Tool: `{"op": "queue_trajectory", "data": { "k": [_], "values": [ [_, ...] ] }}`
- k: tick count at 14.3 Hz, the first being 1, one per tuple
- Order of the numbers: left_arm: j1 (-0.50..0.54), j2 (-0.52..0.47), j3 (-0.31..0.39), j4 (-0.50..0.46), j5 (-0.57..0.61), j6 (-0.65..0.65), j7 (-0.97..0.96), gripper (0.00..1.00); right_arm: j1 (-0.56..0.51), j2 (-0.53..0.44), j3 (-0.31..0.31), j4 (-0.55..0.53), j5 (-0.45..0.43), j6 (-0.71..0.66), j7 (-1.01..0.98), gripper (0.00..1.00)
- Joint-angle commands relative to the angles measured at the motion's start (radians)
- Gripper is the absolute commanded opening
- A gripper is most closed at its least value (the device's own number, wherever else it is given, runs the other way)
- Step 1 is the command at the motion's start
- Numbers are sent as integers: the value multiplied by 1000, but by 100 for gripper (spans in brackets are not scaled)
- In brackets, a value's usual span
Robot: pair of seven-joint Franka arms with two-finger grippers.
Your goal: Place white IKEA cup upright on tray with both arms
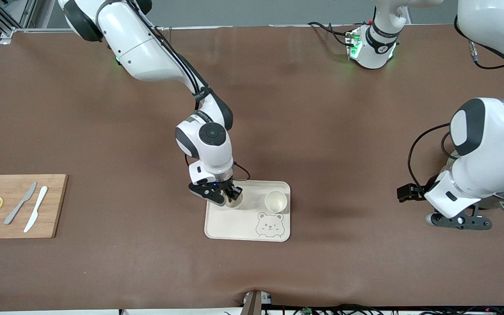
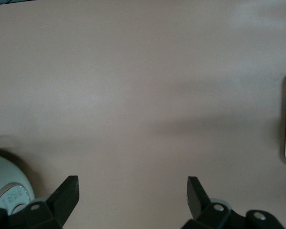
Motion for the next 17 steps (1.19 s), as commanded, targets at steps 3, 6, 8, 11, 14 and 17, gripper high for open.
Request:
{"op": "queue_trajectory", "data": {
  "k": [3, 6, 8, 11, 14, 17],
  "values": [
    [5, -67, -4, -33, -4, -69, 35, 100, 13, 11, -12, 24, -39, -6, 31, 100],
    [5, -130, -6, -74, -4, -90, 79, 100, 8, 6, -10, 24, -76, -14, 27, 100],
    [4, -187, -7, -126, -4, -99, 79, 100, 7, 3, -10, 24, -81, -18, 22, 100],
    [7, -268, -9, -212, -4, -101, 79, 100, 2, -15, -9, 24, -79, -53, 10, 100],
    [5, -332, -9, -267, -4, -104, 79, 100, -3, -66, -3, 27, -66, -157, -79, 100],
    [4, -381, -10, -313, -4, -103, 78, 100, -20, -158, 7, 27, -21, -283, -178, 100]
  ]
}}
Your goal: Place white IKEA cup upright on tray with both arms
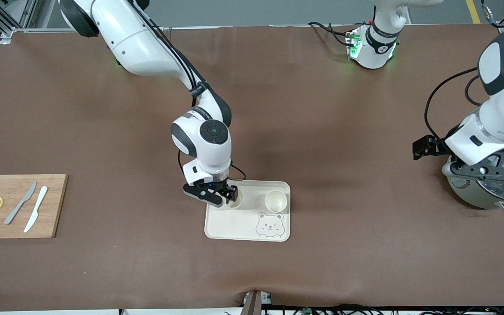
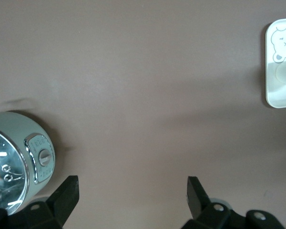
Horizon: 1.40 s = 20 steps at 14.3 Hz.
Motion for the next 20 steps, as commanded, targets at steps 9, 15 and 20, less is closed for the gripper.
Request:
{"op": "queue_trajectory", "data": {
  "k": [9, 15, 20],
  "values": [
    [5, -220, -3, -202, -4, 9, -1, 100, -100, -391, 9, 14, 278, -506, -417, 100],
    [18, -289, -3, -219, -4, -34, -1, 100, -232, -468, 5, 117, 335, -771, -651, 100],
    [18, -289, -2, -204, -6, -39, 5, 100, -347, -498, 5, 157, 343, -873, -817, 100]
  ]
}}
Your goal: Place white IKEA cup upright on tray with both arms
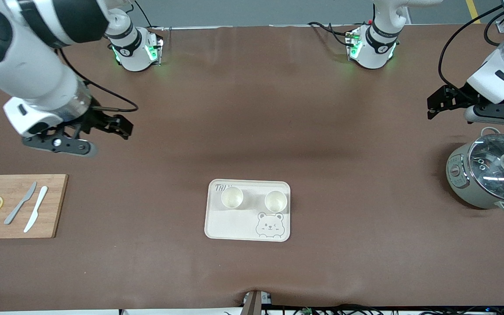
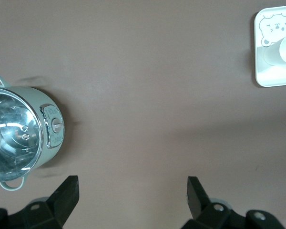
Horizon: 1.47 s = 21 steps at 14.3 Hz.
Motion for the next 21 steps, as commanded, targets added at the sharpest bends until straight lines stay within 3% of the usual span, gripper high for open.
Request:
{"op": "queue_trajectory", "data": {
  "k": [1, 5, 11, 21],
  "values": [
    [5, -16, -2, 2, -6, -8, 1, 100, -76, -33, 13, 15, 30, -39, -88, 100],
    [5, 18, 2, 107, 0, -22, 3, 100, -190, -77, 12, 9, 31, -71, -255, 100],
    [2, 97, 2, 222, 10, -82, 0, 100, -236, -85, 12, -42, 30, -59, -268, 100],
    [-6, 114, -5, 236, 19, -92, -23, 100, -273, -151, 12, -238, 31, 118, -317, 100]
  ]
}}
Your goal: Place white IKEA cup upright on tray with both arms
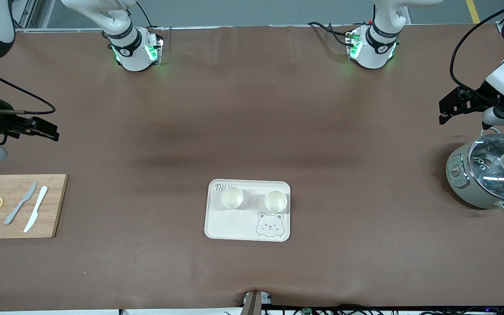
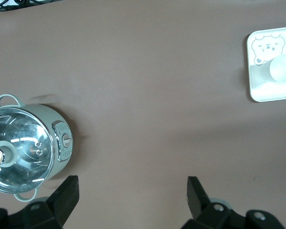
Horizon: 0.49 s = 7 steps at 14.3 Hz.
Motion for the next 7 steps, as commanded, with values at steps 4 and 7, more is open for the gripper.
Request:
{"op": "queue_trajectory", "data": {
  "k": [4, 7],
  "values": [
    [-8, 34, -5, 61, 9, -27, -50, 100, -17, -56, 12, -94, 23, 60, -11, 100],
    [-8, 34, -5, 60, 9, -27, -50, 100, -17, -56, 12, -95, 23, 61, -11, 100]
  ]
}}
